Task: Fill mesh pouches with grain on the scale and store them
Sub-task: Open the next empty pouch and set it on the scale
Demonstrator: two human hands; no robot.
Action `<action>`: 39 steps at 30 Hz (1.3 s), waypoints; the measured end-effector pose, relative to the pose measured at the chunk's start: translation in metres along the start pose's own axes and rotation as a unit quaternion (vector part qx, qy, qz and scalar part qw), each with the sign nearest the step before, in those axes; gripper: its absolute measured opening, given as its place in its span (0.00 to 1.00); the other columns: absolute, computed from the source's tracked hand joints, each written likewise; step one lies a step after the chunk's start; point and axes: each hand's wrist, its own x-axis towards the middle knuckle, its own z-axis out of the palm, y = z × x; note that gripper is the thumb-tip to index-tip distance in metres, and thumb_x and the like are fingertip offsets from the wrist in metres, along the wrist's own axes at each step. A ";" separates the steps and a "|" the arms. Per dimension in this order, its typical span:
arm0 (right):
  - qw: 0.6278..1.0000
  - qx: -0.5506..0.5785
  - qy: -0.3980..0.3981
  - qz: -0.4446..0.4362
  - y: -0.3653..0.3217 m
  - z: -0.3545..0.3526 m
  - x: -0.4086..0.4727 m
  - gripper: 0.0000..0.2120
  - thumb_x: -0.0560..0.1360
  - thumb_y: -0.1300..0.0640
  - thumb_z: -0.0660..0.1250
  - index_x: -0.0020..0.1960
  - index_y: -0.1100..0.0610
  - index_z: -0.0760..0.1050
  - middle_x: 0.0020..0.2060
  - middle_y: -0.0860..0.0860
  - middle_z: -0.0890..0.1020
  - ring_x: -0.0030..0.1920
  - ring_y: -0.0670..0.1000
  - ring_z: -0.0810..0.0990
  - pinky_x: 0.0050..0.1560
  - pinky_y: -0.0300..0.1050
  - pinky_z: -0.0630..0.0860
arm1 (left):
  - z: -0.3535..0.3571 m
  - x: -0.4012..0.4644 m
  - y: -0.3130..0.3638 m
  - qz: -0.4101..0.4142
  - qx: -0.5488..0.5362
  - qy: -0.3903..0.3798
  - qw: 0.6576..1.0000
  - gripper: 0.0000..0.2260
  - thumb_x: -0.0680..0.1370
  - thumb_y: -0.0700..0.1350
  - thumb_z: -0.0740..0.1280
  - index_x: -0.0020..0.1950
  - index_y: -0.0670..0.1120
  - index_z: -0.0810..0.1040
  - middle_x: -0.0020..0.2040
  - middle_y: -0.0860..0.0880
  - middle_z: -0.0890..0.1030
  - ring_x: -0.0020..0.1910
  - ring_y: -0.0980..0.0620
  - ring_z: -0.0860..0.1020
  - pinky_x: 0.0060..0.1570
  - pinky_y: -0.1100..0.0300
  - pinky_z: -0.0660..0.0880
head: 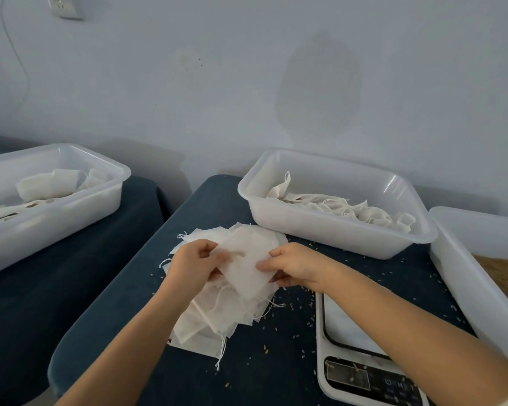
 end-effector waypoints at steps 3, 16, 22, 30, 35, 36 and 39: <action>1.000 -0.006 0.018 -0.015 -0.001 -0.002 -0.003 0.06 0.74 0.56 0.71 0.47 0.59 0.79 0.42 0.52 0.82 0.35 0.44 0.78 0.38 0.35 0.75 | -0.001 0.000 0.004 -0.043 -0.061 0.005 0.997 0.07 0.78 0.43 0.66 0.45 0.41 0.81 0.36 0.48 0.84 0.31 0.54 0.82 0.30 0.66 0.76; 0.998 0.060 0.019 -0.009 -0.008 -0.015 -0.015 0.06 0.73 0.54 0.72 0.42 0.55 0.77 0.29 0.47 0.78 0.29 0.41 0.77 0.29 0.32 0.71 | 0.008 -0.001 0.013 -0.078 -0.114 -0.025 0.990 0.07 0.76 0.44 0.69 0.43 0.40 0.80 0.35 0.48 0.84 0.30 0.55 0.81 0.30 0.66 0.76; 0.986 -0.122 0.089 -0.075 -0.013 -0.018 -0.022 0.17 0.69 0.50 0.75 0.54 0.51 0.75 0.47 0.43 0.76 0.48 0.45 0.77 0.44 0.34 0.72 | 0.012 -0.002 0.016 -0.006 -0.030 -0.020 0.999 0.11 0.72 0.46 0.74 0.39 0.39 0.76 0.30 0.48 0.79 0.26 0.56 0.75 0.33 0.65 0.77; 0.777 -0.464 0.178 -0.387 -0.033 -0.018 -0.048 0.12 0.71 0.54 0.73 0.54 0.54 0.81 0.54 0.48 0.75 0.53 0.47 0.73 0.50 0.44 0.72 | 0.024 -0.003 0.037 0.087 0.052 -0.042 0.994 0.17 0.69 0.50 0.75 0.38 0.38 0.75 0.31 0.47 0.79 0.28 0.59 0.76 0.30 0.69 0.75; 0.732 -0.529 0.175 -0.392 -0.043 -0.030 -0.054 0.07 0.73 0.53 0.72 0.43 0.58 0.81 0.50 0.49 0.74 0.44 0.44 0.66 0.44 0.41 0.66 | 0.034 -0.006 0.044 0.100 0.052 -0.062 0.992 0.16 0.68 0.52 0.75 0.36 0.41 0.74 0.31 0.48 0.80 0.28 0.59 0.77 0.29 0.68 0.75; 0.719 -0.539 0.165 -0.406 -0.044 -0.033 -0.056 0.07 0.73 0.55 0.72 0.42 0.58 0.80 0.49 0.50 0.76 0.43 0.43 0.65 0.43 0.41 0.64 | 0.035 -0.007 0.046 0.101 0.050 -0.067 0.991 0.17 0.68 0.52 0.75 0.35 0.42 0.74 0.31 0.49 0.80 0.28 0.59 0.77 0.30 0.68 0.75; 0.751 -0.527 0.093 -0.386 -0.048 -0.043 -0.067 0.05 0.74 0.57 0.69 0.40 0.56 0.76 0.40 0.45 0.77 0.37 0.39 0.68 0.42 0.36 0.63 | 0.038 -0.012 0.051 0.119 0.059 -0.092 0.987 0.20 0.65 0.57 0.74 0.35 0.42 0.74 0.30 0.52 0.80 0.29 0.60 0.77 0.29 0.69 0.74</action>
